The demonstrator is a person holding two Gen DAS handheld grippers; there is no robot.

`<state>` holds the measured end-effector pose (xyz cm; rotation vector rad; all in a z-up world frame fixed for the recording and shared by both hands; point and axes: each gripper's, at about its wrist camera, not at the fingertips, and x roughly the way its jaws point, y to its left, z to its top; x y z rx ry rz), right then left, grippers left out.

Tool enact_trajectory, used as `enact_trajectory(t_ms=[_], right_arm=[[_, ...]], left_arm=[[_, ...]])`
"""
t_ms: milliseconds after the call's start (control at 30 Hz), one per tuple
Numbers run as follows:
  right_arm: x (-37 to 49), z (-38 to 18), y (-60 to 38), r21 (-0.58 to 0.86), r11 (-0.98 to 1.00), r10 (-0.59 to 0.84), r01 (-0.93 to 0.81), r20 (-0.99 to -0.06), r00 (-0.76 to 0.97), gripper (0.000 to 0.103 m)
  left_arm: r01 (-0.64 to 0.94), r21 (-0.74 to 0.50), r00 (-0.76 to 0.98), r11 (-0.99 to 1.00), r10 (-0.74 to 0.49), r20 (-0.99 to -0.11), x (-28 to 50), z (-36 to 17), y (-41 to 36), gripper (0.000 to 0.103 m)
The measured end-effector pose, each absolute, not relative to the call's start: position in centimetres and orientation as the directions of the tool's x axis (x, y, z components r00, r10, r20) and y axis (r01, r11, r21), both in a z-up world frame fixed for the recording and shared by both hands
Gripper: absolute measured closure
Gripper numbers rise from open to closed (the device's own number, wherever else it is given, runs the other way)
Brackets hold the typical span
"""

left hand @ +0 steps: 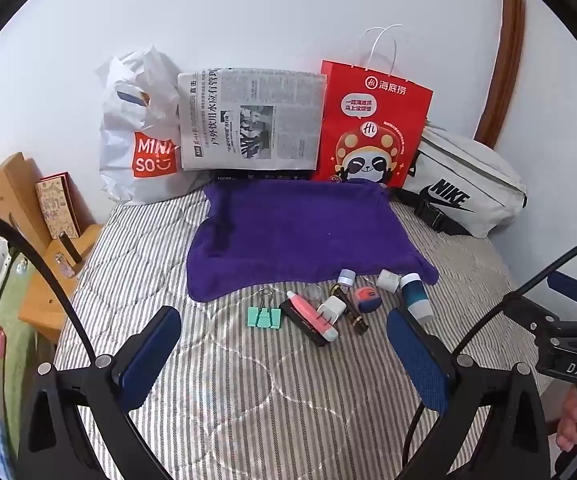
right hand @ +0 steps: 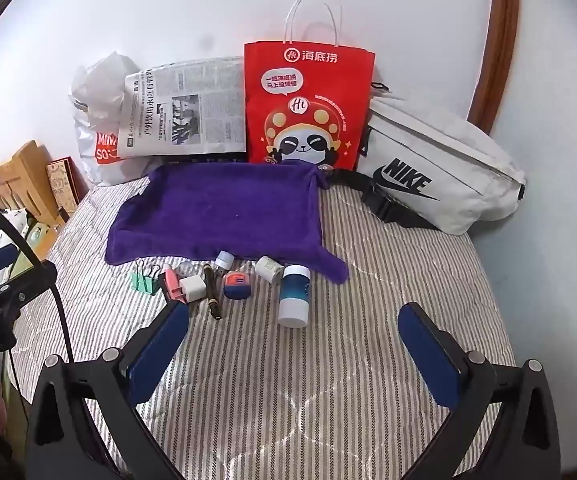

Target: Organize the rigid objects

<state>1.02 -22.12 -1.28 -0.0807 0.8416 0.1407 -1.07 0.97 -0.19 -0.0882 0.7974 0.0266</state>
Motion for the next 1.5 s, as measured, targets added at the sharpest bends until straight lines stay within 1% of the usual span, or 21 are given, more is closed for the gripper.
enact_trajectory(t_ms=[467,1500], right_arm=[[0.47,-1.03,-22.66,-0.01,0.99,0.087,-0.14,-0.738,0.669,0.0],[0.36,-0.91,-22.92,-0.008,0.992,0.08,-0.126,-0.737,0.671,0.0]], left_arm=[[-0.074,-0.061,0.68,0.995,0.006,-0.733,-0.55,-0.29,1.42,0.0],[-0.052,-0.044,0.67,0.998,0.002,-0.743,-0.5,-0.73,0.72,0.0]])
